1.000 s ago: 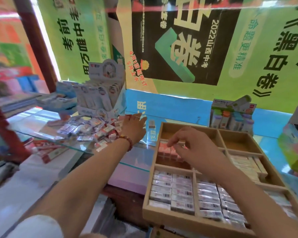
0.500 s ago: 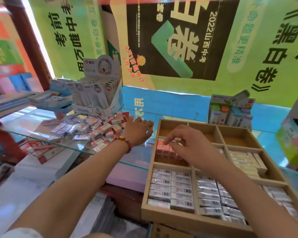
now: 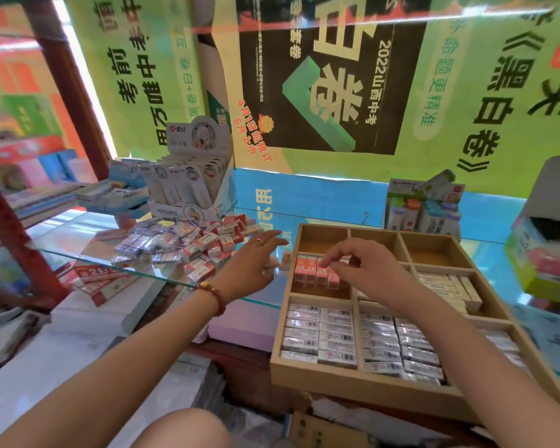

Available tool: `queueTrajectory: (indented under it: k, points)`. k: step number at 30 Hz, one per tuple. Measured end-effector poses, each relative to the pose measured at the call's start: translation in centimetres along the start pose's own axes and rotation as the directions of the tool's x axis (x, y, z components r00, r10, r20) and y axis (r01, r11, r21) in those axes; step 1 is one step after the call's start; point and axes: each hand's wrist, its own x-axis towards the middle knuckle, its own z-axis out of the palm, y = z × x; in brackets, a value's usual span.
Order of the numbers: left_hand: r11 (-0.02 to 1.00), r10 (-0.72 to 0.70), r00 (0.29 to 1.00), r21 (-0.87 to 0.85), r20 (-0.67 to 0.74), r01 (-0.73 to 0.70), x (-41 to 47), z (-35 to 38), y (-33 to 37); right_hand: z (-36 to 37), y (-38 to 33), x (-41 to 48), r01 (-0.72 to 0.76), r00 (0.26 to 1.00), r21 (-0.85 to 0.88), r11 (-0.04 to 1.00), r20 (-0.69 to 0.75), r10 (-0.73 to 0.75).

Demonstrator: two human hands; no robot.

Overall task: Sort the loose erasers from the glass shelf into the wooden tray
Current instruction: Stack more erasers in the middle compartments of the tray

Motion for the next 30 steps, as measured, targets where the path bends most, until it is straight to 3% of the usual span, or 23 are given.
queueTrajectory:
  k: [4,8,12,15,19,21,24,27,30]
  points:
    - [0.969,-0.159,0.987,-0.197,-0.023,0.151,-1.0,-0.5,-0.7,-0.2,0.0,-0.1,-0.014,0.999,0.000,1.000,-0.031,0.014]
    - [0.967,-0.245,0.969,-0.071,-0.004,0.244,-2.4,-0.3,-1.5,0.0,-0.2,0.2,-0.010,1.000,0.028,1.000,-0.014,0.010]
    - [0.979,-0.202,0.979,-0.046,-0.016,0.201,-3.2,-0.2,-1.2,0.3,-0.1,0.5,0.006,1.000,0.022,1.000,0.019,-0.007]
    - [0.977,-0.174,0.975,-0.151,-0.136,0.153,-3.5,-0.4,-0.3,0.4,0.0,0.5,0.008,0.999,0.027,1.000,0.035,-0.009]
    - [0.985,-0.138,0.937,-0.144,-0.322,0.095,-2.9,-1.0,1.6,0.3,0.3,0.5,0.016,0.997,0.022,1.000,0.076,-0.018]
    - [0.962,-0.164,0.947,-0.257,-0.276,0.092,-1.6,-2.6,4.9,0.3,0.2,0.5,0.021,0.997,0.037,0.999,0.075,-0.023]
    - [0.871,-0.141,0.976,-0.489,-0.166,0.043,0.2,-4.7,10.3,0.1,-0.5,0.2,-0.045,0.997,0.220,0.974,0.064,0.032]
    - [0.801,-0.040,0.971,-0.589,-0.234,-0.109,1.4,-5.1,13.9,-0.5,-1.0,-0.5,-0.139,0.990,0.471,0.871,0.086,0.111]
    - [0.733,-0.064,0.955,-0.663,-0.290,-0.152,2.1,-4.4,16.9,-1.6,-0.9,-1.1,-0.134,0.977,0.599,0.790,-0.055,0.208]
